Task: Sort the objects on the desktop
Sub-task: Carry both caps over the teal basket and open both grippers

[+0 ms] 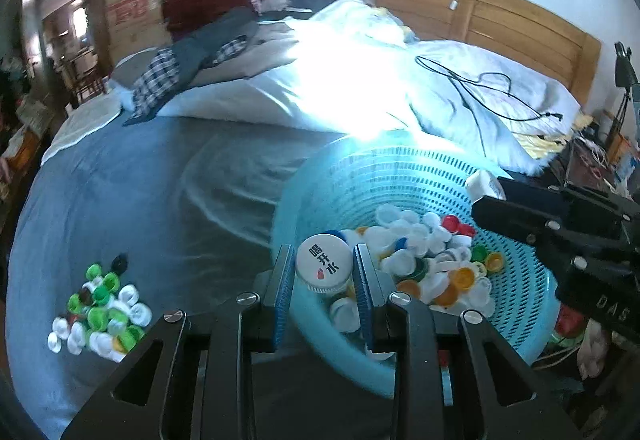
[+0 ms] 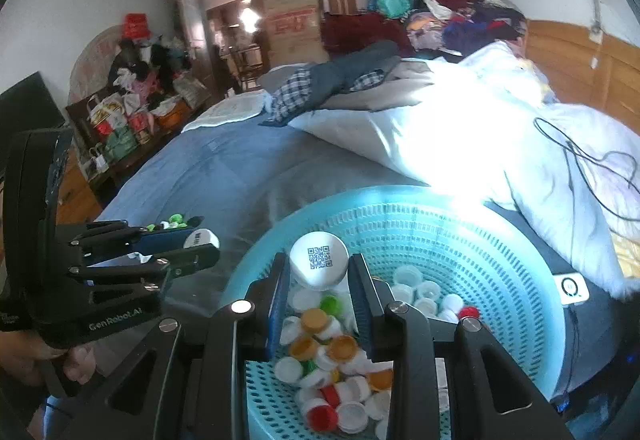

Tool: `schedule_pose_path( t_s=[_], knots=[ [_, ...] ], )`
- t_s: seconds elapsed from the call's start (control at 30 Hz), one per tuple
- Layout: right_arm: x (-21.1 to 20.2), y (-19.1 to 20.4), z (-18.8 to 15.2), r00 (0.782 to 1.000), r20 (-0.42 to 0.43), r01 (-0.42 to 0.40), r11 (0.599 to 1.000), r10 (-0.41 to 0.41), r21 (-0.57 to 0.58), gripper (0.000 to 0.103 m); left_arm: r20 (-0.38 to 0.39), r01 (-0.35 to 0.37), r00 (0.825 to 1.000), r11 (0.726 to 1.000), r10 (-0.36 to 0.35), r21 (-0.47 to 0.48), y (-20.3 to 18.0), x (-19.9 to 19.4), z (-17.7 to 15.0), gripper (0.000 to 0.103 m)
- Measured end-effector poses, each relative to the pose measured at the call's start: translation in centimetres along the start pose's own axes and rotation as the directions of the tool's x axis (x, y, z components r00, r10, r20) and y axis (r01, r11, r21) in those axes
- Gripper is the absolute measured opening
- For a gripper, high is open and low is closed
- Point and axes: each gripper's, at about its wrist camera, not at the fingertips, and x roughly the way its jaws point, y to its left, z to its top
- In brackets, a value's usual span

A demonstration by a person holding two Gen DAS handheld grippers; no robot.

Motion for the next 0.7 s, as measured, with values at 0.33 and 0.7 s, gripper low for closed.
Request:
schedule_pose_path(
  t_s=[0.33,0.7],
  knots=[
    [-0.4,-1.8,-0.5,1.0,-0.003,0.012,0.999,-0.012,0.035,0.033,-0.016,0.012,1.0,1.0,-0.012,0.025,-2.0,1.1,0.7,0.024],
    [-0.1,-1.9,-0.5,1.0,-0.011,0.009,0.999,-0.008,0.039,0.033,-0.029,0.027,0.999,0.999,-0.026,0.024,-2.1,1.7,0.8,0.024]
  ],
)
